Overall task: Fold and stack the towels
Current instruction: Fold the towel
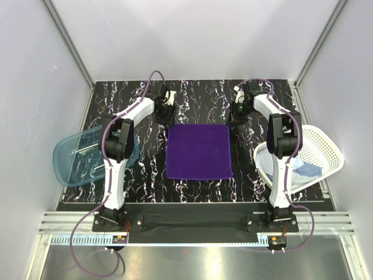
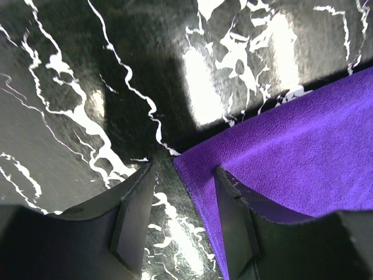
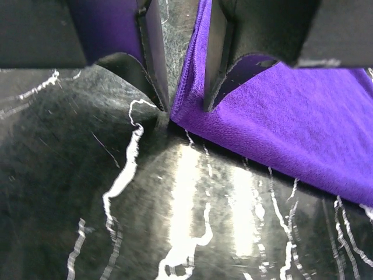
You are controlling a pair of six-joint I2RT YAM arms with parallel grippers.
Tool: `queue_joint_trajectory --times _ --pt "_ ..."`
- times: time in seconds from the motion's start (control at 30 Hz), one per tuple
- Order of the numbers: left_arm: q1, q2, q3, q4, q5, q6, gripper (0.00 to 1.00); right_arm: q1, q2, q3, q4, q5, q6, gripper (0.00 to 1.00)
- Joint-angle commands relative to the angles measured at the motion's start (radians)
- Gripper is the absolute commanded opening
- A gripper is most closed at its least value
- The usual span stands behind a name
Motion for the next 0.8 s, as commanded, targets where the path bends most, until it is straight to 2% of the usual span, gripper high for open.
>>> queue_joint_trajectory --times 0.0,0.2,0.53,0.63,0.77 --pt "0.002 0.002 0.052 0.032 0.004 0.025 0.5 -0.003 -0.085 0.043 -0.04 0.052 0.082 0.38" --pt "0.002 0.016 0.071 0.034 0.032 0.031 0.5 -0.005 -0.149 -0.044 -0.01 0.009 0.147 0.39" --pt "0.002 0.024 0.038 0.038 0.03 0.034 0.46 -0.002 -0.125 -0.092 0.023 -0.008 0.162 0.38" --pt "0.002 0.032 0.041 0.041 0.03 0.036 0.42 -0.002 -0.116 -0.097 0.042 -0.028 0.163 0.38" --pt "0.004 0.042 0.048 0.043 0.036 0.032 0.32 -0.002 -0.097 -0.097 0.066 -0.059 0.174 0.36"
